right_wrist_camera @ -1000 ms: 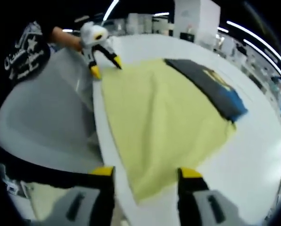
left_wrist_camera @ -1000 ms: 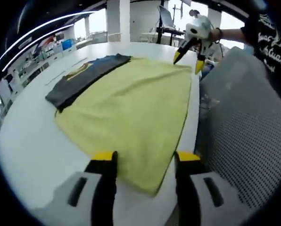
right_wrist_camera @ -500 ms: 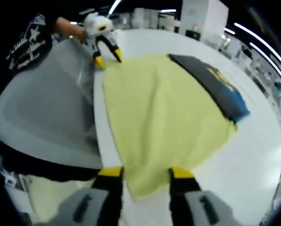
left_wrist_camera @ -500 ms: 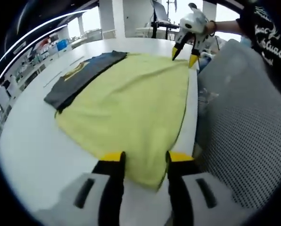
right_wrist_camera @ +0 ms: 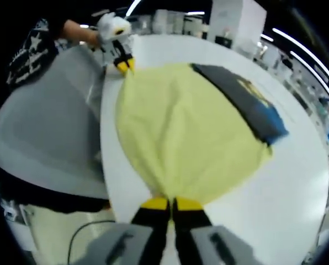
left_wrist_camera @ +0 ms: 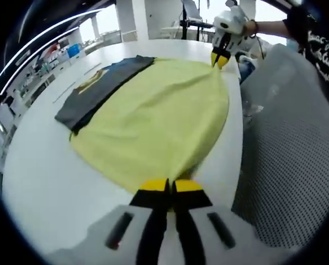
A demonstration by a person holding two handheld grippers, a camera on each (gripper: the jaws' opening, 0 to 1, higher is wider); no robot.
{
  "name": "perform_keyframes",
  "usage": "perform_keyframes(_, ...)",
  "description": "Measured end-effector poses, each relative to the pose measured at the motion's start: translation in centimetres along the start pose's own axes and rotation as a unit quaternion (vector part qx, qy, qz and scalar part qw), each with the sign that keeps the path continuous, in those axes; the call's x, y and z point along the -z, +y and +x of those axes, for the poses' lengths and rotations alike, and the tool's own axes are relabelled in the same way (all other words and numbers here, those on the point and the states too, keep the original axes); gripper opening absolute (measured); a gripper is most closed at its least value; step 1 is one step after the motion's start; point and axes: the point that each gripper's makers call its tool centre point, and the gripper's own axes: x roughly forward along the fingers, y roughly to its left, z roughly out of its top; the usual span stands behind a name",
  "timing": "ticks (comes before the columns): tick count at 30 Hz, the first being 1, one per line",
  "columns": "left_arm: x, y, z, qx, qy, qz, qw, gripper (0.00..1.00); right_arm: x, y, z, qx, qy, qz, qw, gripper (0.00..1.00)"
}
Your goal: Fold the garment on the visible template until the final outline fits inside the template.
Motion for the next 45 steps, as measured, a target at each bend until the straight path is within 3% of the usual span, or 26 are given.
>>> perform_keyframes(11,-0.3,-0.4,-1.2,-0.007,-0.006,0.001,1.0,0.0,0.0,0.5,-0.8,-0.001,-0.01,0.008,0.9999,0.0)
perform_keyframes(17,-0.2,-1.8,-2.1,0.003,-0.009,-0.012,0.9999,0.0,0.0,1.8,-1.5,-0.005,-0.015,0.016,0.9997,0.0)
perform_keyframes(33,-0.7,-4.5,-4.7,-0.011,-0.032,-0.046,0.9984,0.0,-0.5,4.9,-3.6,-0.005,-0.026,0.033,0.9991,0.0)
perform_keyframes(45,-0.3,-6.6,-6.1,-0.007,-0.018,-0.062,0.9979,0.0,-0.2,7.1,-4.7,-0.006,-0.025,0.04,0.9988,0.0)
